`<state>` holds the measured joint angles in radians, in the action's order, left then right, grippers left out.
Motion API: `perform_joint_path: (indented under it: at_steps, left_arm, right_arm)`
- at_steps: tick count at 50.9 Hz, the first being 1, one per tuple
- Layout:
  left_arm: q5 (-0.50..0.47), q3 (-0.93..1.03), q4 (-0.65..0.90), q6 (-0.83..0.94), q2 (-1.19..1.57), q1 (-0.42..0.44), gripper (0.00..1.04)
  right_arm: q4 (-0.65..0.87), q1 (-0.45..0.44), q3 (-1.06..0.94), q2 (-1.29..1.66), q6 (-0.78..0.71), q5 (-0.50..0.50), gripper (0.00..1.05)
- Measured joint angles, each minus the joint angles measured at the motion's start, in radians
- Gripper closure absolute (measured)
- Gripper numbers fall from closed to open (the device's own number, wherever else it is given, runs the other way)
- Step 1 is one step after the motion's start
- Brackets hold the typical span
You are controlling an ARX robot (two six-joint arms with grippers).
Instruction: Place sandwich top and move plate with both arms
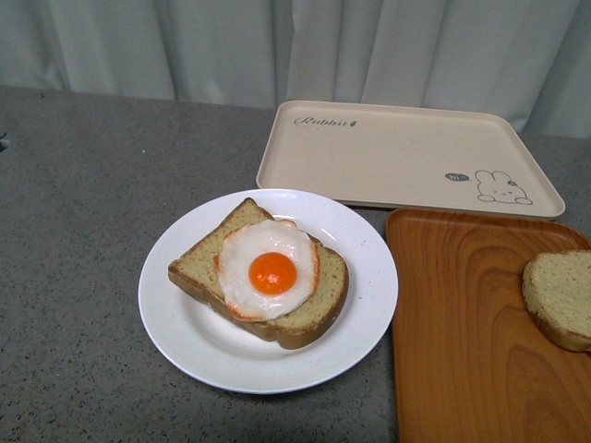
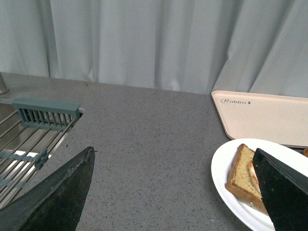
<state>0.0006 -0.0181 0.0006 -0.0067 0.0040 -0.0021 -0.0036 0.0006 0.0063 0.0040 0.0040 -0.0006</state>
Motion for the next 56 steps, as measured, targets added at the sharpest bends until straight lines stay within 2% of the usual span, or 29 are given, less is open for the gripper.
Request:
perform_joint_path:
  at_steps: [56]
  left_arm:
    - [0.000,0.000,0.000,0.000,0.000,0.000,0.06]
  right_arm:
    - [0.000,0.000,0.000,0.000,0.000,0.000,0.09]
